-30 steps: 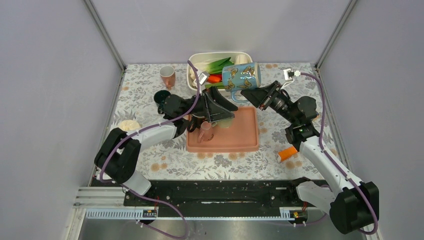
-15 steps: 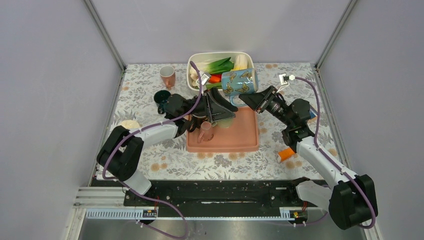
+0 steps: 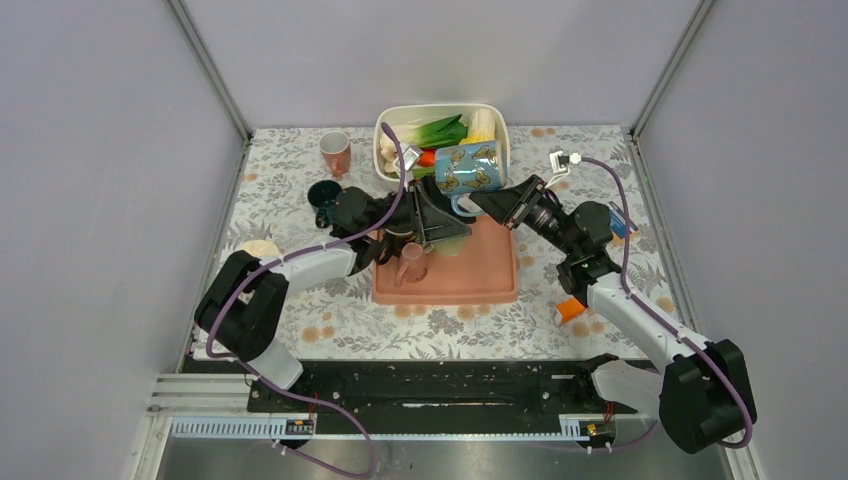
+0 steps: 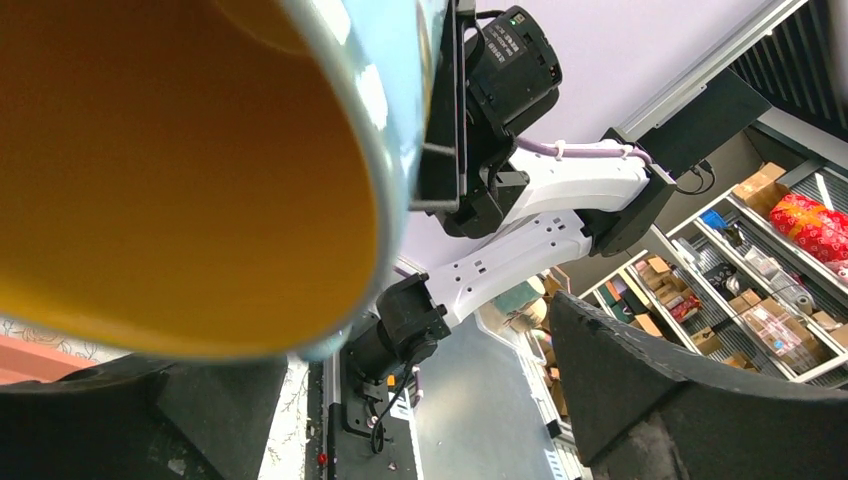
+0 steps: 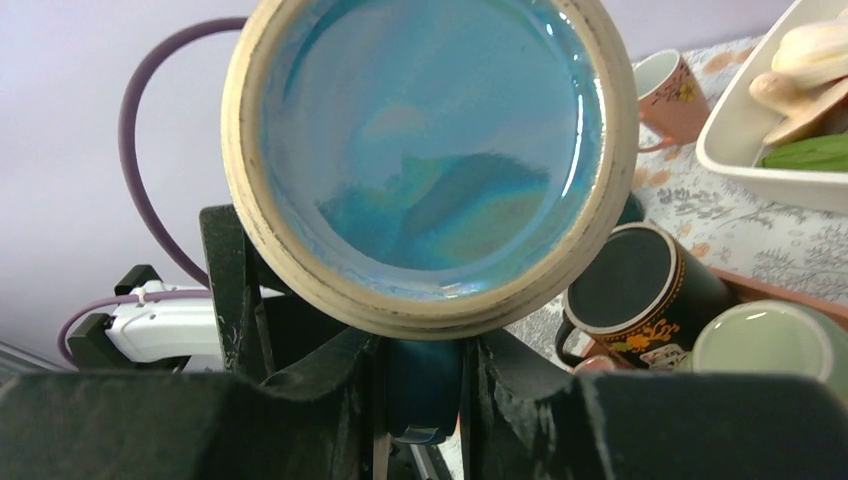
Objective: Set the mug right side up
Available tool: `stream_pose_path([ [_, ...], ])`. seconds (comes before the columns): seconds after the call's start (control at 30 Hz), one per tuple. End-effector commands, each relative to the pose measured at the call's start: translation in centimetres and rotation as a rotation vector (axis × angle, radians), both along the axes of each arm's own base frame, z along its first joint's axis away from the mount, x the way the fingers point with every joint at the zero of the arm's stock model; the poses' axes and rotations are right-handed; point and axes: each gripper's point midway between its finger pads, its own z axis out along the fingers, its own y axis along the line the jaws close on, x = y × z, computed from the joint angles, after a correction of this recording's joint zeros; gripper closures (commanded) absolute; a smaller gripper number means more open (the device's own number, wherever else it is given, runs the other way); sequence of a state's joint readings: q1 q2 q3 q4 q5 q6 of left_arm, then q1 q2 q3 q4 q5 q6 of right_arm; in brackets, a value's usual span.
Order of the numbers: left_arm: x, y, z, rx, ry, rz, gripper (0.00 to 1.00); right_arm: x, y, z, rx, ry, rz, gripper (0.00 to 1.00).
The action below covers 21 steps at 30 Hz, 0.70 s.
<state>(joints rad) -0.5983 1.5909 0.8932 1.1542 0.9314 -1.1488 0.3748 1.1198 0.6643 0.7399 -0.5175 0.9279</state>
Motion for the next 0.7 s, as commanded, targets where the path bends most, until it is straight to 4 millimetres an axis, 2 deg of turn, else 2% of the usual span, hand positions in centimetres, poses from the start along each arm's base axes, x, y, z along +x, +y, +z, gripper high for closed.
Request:
stream_pose_path([
  [0.0,0.1,-0.1,1.8,-0.048,-0.087,0.007,0.03,-2.0,0.4,4.6,0.087,-0.167,0.036,1.00],
  [0.13,0.6,0.5,2.4,-0.056,-0.086,0.021,0.05,-2.4,0.9,3.9,0.074,-0.182,0.047,1.00],
  [0.4,1.4,1.3,3.1,-0.068,-0.076,0.049,0.16,-2.1,2.6,0.3,-0.010,-0.228,0.047,1.00],
  [0.67,1.2,1.4,3.2,-0.080,-0.064,0.042,0.22,-1.2,4.0,-0.9,-0.008,-0.246,0.037,1.00],
])
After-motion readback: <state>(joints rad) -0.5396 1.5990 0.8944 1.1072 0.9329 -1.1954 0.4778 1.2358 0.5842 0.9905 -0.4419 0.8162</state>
